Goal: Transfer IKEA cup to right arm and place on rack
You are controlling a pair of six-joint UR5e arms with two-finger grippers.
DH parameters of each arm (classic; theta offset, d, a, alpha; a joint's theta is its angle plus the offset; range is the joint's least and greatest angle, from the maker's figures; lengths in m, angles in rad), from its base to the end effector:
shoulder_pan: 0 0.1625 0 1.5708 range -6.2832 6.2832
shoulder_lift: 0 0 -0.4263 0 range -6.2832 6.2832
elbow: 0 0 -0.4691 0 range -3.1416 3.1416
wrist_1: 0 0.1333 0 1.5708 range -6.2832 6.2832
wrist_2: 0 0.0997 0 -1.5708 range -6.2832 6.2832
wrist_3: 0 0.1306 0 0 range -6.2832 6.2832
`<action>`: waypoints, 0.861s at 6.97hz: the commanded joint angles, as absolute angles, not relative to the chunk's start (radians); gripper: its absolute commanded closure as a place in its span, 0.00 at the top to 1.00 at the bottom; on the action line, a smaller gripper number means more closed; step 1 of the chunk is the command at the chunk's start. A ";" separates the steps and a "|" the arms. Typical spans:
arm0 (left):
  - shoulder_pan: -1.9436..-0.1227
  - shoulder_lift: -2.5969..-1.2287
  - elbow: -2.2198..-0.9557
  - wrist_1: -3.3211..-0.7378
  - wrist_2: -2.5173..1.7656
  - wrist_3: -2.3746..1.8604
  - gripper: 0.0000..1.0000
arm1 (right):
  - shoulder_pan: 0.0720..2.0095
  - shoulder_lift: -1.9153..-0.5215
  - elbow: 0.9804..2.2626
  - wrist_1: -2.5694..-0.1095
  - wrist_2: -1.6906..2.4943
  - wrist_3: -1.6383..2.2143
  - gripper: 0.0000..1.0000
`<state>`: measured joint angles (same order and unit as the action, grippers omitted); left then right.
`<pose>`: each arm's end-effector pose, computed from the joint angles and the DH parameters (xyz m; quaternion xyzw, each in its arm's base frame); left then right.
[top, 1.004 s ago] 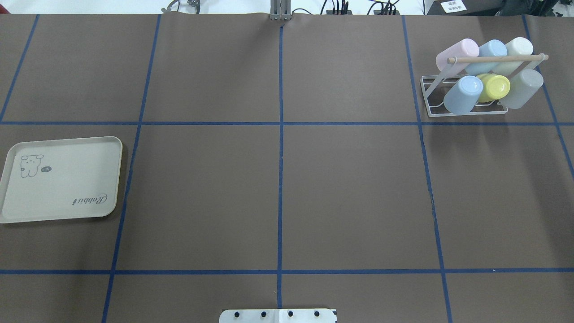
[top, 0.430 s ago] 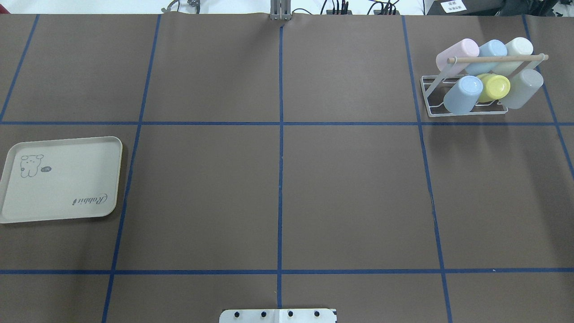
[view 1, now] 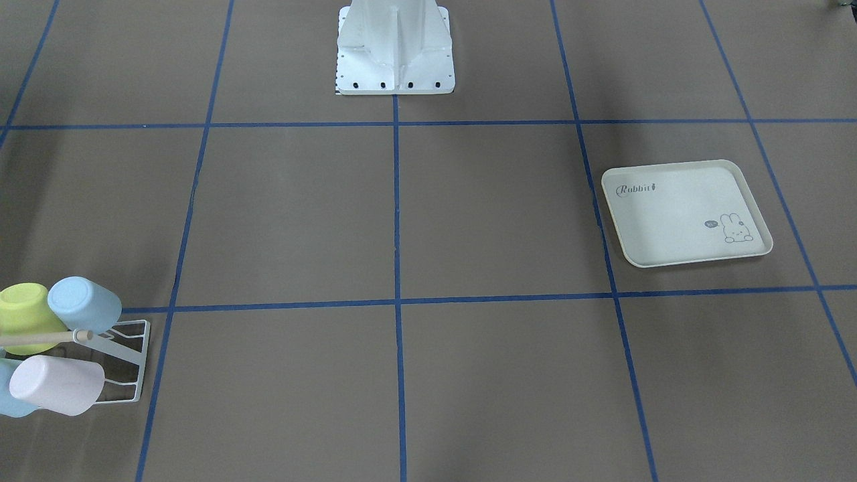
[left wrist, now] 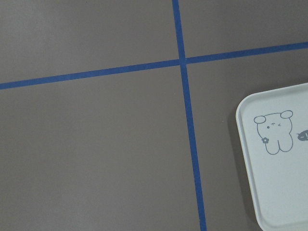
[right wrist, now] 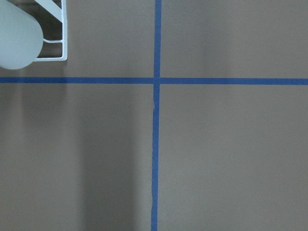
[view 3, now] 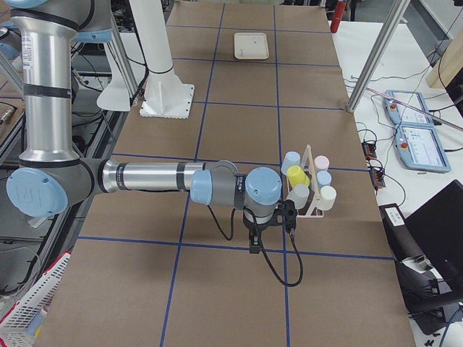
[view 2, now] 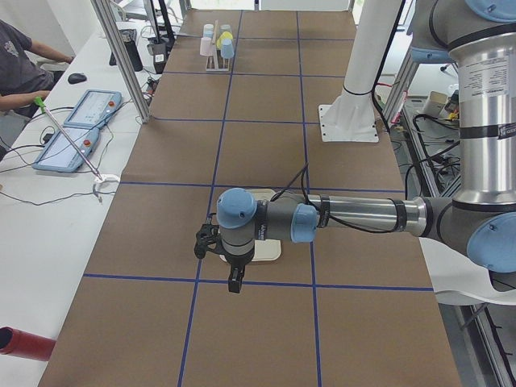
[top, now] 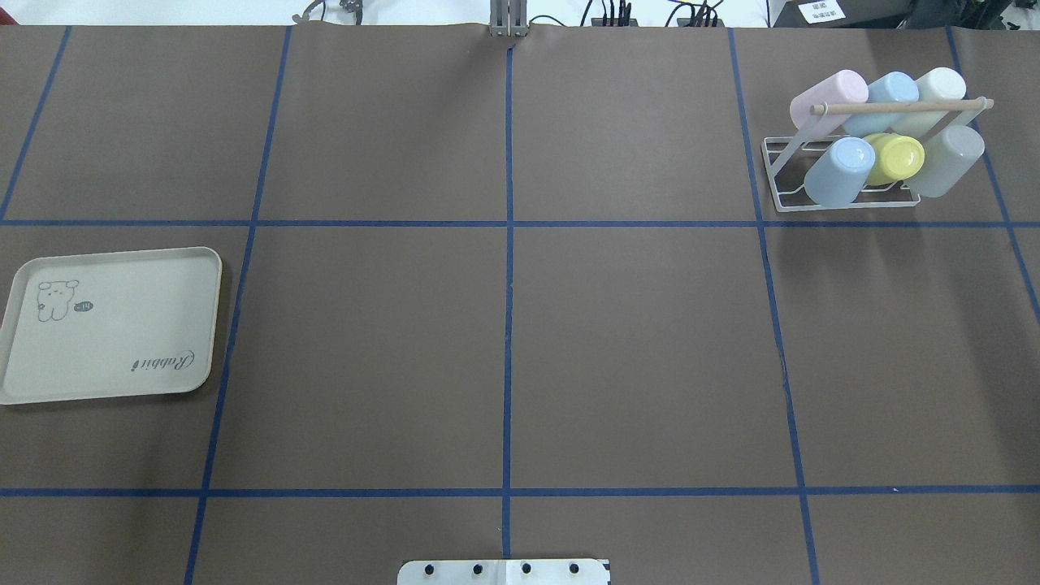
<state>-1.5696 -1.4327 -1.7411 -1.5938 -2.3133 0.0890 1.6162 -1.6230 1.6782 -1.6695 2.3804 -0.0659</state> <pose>-0.0444 -0.5151 0.6602 0.0416 0.3612 0.0520 0.9301 0.0633 -0.5395 0.6567 0.0019 -0.3942 -0.0009 0.9190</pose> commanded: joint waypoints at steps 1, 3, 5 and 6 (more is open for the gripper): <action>-1.568 -1.446 -1.726 -1.595 -2.313 0.089 1.00 | 1.617 -1.623 1.675 -1.667 2.379 -0.066 1.00; -1.568 -1.503 -1.671 -1.595 -2.313 0.089 1.00 | 1.615 -1.623 1.672 -1.667 2.379 -0.064 1.00; -1.568 -1.514 -1.669 -1.595 -2.322 0.078 1.00 | 1.615 -1.623 1.667 -1.667 2.379 -0.064 1.00; -1.569 -1.516 -1.672 -1.597 -2.324 0.077 1.00 | 1.615 -1.623 1.667 -1.667 2.379 -0.063 1.00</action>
